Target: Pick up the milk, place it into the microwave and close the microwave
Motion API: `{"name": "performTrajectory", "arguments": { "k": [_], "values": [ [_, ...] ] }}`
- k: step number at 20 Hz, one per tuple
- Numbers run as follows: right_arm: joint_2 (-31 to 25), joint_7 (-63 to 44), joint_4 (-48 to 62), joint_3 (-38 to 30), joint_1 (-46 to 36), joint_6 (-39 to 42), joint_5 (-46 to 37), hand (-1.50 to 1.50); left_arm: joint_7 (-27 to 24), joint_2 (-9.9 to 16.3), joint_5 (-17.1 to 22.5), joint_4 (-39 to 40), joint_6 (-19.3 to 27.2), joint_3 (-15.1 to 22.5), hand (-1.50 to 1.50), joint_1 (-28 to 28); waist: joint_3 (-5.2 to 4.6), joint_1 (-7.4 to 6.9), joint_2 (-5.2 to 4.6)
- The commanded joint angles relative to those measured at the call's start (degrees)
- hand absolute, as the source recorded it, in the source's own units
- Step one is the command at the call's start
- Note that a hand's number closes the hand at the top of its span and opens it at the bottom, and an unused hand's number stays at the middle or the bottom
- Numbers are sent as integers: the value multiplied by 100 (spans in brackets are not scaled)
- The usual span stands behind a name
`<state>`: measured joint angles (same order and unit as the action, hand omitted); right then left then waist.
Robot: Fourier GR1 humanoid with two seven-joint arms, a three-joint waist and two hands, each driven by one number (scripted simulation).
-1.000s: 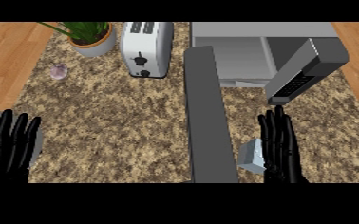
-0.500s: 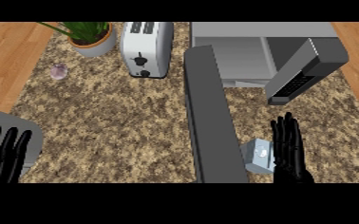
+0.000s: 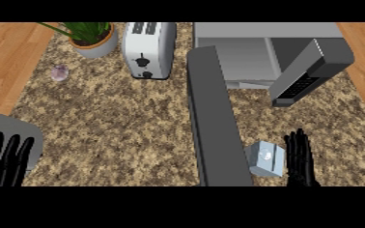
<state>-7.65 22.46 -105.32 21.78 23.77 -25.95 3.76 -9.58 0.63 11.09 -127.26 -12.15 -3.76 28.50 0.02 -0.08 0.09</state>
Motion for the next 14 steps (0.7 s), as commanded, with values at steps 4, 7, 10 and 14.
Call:
{"name": "performTrajectory", "arguments": {
  "k": [4,7,10,14],
  "values": [
    [-150,718,782,-538,-105,680,532,-150,262,-61,-342,-292,471,470,-150,-109,1,10,-5],
    [-78,682,1243,-549,-577,620,268,-150,-229,-62,-43,-473,-214,279,-150,779,-1,-49,0],
    [-154,824,990,-532,-207,705,227,-150,163,91,201,-5,-58,-214,-150,-178,-2,8,-5],
    [-56,1142,1565,-734,-461,939,330,-150,331,-60,73,-473,-46,117,-150,214,-1,-6,-3]
  ]
}}
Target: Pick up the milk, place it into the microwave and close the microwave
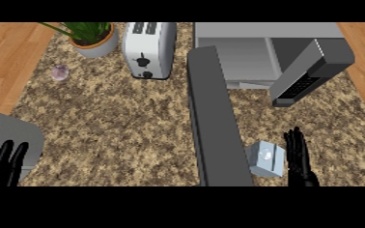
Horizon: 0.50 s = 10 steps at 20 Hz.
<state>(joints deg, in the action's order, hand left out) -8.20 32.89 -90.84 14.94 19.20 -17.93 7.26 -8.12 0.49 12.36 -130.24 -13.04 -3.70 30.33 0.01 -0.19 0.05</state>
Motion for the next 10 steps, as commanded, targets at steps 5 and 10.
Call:
{"name": "performTrajectory", "arguments": {
  "k": [5,10],
  "values": [
    [251,600,1267,-482,-366,-99,-63,-150,113,-46,-170,-25,152,79,-150,-162,0,3,-4],
    [412,185,1803,-770,-963,-732,-291,-150,-281,-47,-298,97,71,296,-150,286,-2,-32,-1]
  ]
}}
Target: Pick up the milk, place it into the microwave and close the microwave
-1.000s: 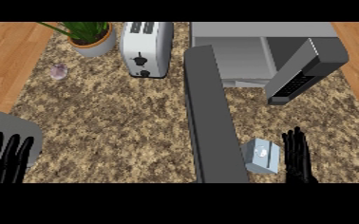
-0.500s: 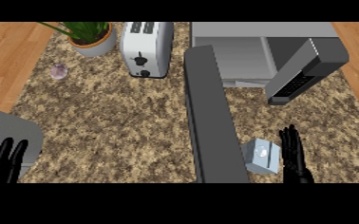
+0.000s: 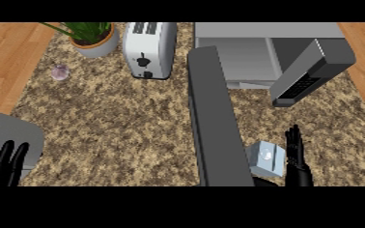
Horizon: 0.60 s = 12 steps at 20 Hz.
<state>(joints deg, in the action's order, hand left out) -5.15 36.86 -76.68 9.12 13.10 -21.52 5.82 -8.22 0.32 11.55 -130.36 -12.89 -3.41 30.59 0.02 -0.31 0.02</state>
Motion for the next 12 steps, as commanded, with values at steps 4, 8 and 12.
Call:
{"name": "performTrajectory", "arguments": {
  "k": [4,8,12],
  "values": [
    [-179,601,1232,-738,-403,126,121,-150,-399,-29,0,46,-191,37,-150,444,0,-20,4],
    [-349,911,1776,-785,-680,1361,583,-150,-227,-31,-115,251,63,201,-150,-10,4,-3,-5],
    [-589,691,1650,-204,-626,2743,722,-150,-488,-30,-228,360,168,306,-150,62,6,-38,-7]
  ]
}}
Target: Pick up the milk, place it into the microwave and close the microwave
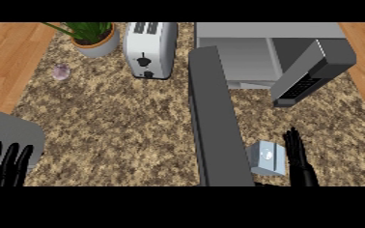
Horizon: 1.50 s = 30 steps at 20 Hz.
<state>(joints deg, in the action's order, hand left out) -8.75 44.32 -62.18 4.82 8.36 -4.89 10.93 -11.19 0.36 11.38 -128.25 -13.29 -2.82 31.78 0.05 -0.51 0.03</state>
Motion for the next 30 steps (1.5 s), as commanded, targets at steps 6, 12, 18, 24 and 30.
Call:
{"name": "performTrajectory", "arguments": {
  "k": [6,12,18,24,30],
  "values": [
    [131,927,472,178,-357,1030,-48,150,268,-1,29,253,141,-176,-150,-523,-4,40,-4],
    [481,616,-602,66,-67,-625,-439,150,260,44,274,-3,-73,-226,-150,-80,-7,46,6],
    [592,281,-1427,394,115,-388,-423,150,-78,35,332,315,-475,-427,-150,64,-8,35,9],
    [-783,405,314,-719,-1526,1458,386,150,393,-33,312,-98,-226,-167,-150,-171,3,-29,-16],
    [-670,352,730,-642,-2031,2014,388,150,376,-32,177,-195,144,244,-150,-6,-2,-7,-3]
  ]
}}
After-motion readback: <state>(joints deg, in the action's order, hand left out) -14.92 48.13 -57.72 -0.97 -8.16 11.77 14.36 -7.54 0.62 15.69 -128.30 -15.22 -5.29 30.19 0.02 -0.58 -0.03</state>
